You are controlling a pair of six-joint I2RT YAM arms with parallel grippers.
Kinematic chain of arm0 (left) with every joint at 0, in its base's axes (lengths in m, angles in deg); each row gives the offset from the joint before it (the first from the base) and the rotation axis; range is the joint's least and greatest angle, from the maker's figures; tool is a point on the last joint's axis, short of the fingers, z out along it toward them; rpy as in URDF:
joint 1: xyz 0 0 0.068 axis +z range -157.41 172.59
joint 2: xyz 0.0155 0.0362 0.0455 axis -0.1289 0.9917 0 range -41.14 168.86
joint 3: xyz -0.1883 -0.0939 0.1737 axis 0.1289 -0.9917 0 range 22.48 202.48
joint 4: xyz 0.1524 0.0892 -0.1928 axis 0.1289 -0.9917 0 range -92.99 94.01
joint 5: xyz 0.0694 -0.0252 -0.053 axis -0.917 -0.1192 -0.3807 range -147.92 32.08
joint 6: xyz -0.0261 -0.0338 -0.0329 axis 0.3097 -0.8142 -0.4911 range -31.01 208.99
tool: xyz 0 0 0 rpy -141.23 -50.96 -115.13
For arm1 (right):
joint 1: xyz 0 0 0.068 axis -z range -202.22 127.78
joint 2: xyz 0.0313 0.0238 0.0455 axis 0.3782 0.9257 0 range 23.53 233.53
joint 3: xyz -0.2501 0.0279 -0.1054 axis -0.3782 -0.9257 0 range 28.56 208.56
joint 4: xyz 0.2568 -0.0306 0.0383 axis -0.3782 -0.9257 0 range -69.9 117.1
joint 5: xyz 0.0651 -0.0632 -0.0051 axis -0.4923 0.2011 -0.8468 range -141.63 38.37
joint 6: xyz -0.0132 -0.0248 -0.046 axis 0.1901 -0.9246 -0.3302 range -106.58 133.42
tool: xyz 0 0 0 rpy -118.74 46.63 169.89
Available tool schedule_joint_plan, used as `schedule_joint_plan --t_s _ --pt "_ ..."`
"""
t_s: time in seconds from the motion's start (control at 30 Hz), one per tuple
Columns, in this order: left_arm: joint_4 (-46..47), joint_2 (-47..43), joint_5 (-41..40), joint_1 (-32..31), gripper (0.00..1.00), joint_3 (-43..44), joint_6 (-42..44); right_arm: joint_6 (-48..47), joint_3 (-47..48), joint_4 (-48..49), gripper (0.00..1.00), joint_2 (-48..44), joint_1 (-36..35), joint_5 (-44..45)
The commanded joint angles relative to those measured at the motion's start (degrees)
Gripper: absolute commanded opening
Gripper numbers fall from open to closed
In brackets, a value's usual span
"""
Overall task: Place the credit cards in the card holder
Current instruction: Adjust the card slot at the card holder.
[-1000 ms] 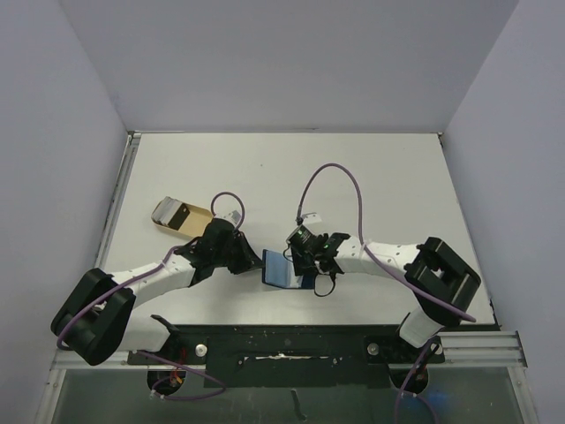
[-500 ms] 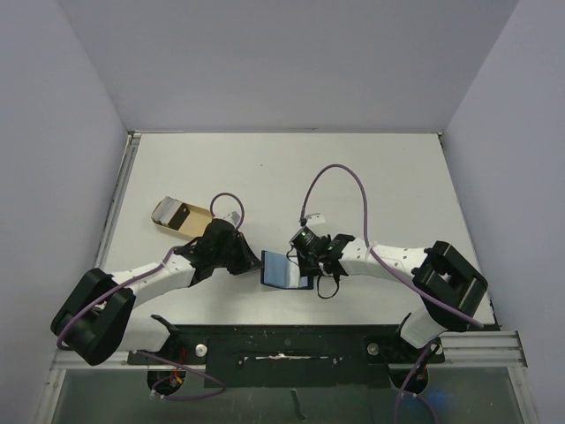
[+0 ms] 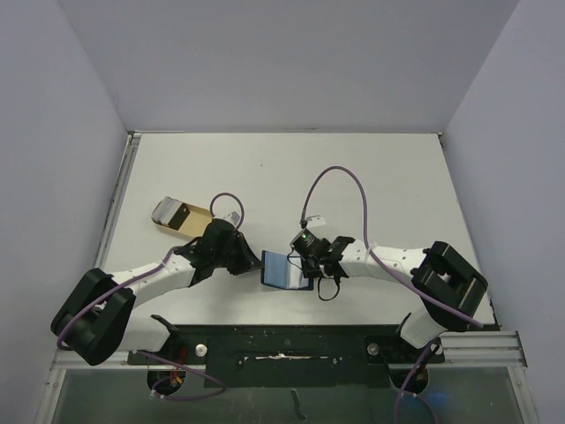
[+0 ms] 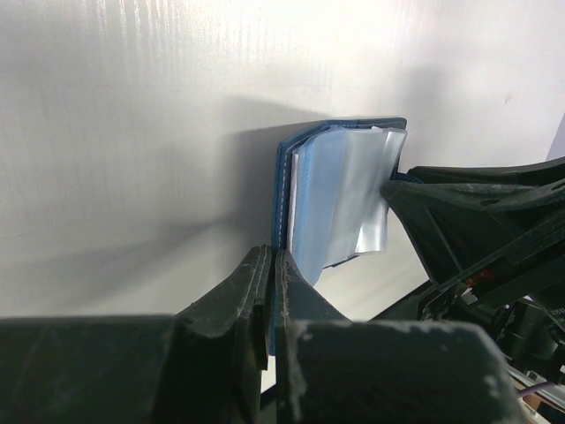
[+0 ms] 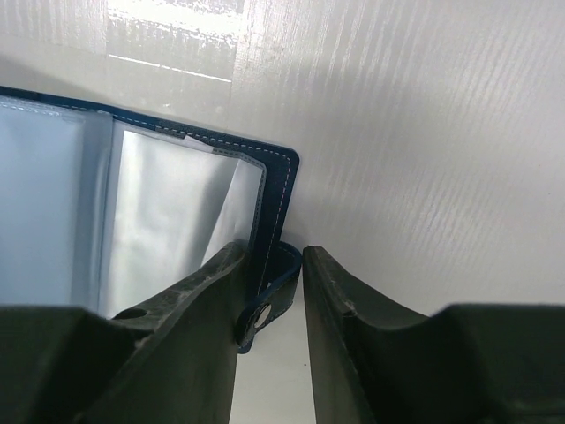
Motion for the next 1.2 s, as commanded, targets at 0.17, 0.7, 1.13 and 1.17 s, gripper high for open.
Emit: schedule_joint_plan --t_s 0.17,0.7,1.13,1.17 --pt "5.1 -1.1 2.4 0.3 0.13 0.6 -1.1 -0.2 -0.5 1.5 0.28 0.5 -0.4 0.8" --pt "11.6 2.4 6.1 0.3 0.36 -0.6 -2.3 -0.2 -0.4 2.8 0.27 0.2 -1.5 0.2" --pt "10.9 0.0 4.5 0.2 0.00 -0.7 -2.3 -0.4 1.9 1.2 0.39 -2.1 -1.8 0.1" --pt "10.7 -0.4 4.2 0.2 0.00 -0.7 -2.3 -0.6 2.4 1.1 0.40 -2.5 -1.8 -0.1"
